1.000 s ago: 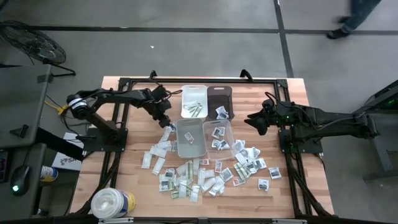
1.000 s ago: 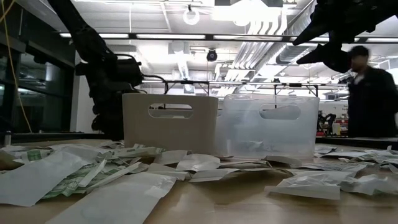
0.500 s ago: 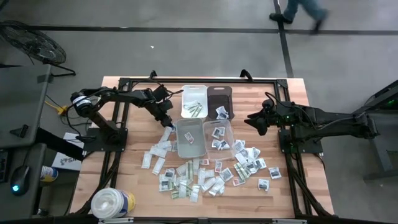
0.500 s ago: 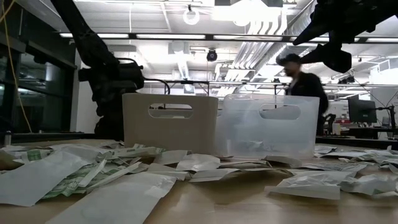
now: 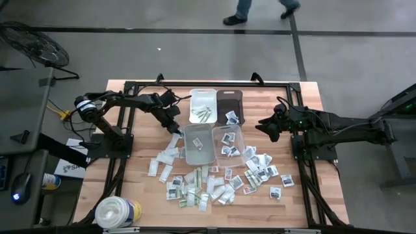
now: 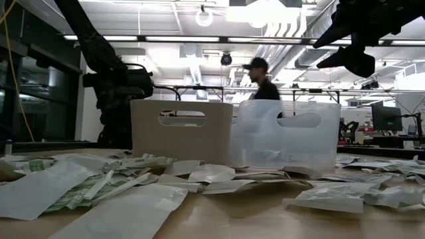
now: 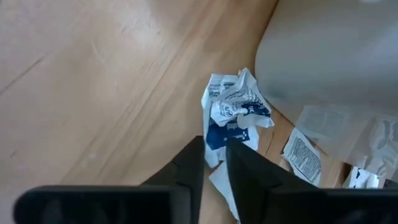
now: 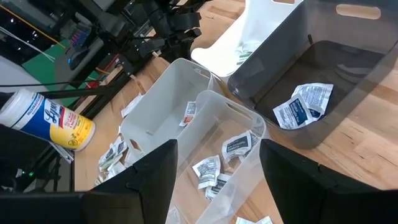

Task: Pick & Place First Aid Supplies
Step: Put the blue alcohol pad into the black bin

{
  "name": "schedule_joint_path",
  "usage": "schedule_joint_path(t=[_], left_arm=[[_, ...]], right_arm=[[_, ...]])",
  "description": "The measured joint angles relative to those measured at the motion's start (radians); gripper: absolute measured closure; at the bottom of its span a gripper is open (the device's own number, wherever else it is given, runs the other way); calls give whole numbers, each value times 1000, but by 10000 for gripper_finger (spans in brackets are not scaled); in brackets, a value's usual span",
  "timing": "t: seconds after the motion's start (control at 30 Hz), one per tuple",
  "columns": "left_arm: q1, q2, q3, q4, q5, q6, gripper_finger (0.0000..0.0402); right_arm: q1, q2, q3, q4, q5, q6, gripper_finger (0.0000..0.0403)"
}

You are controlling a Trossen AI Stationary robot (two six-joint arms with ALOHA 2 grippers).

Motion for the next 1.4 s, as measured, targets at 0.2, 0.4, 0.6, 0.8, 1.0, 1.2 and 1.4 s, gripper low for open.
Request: schedule_joint_path(t=[0.2, 0.4, 0.6, 0.8, 1.0, 1.2, 1.4], left_arm=[[0, 0, 0, 2, -29, 21, 387], [0, 0, 0, 2, -41, 62, 399], [0, -15, 0, -21, -37, 82, 400], [1, -69, 1, -21, -42, 83, 401], [1, -128, 1, -29, -115, 93, 401], [1, -170, 1, -99, -225, 157, 401], [1, -216, 1, -131, -316, 192, 402]], right_arm=[[0, 0, 0, -5, 0, -11, 181], [0, 0, 0, -5, -11, -11, 181], [0, 0, 0, -5, -19, -11, 181], [0, 0, 0, -5, -19, -11, 181], [0, 0, 0, -6, -19, -9, 181], [0, 0, 0, -6, -19, -8, 181], [0, 0, 0, -6, -19, -8, 181]])
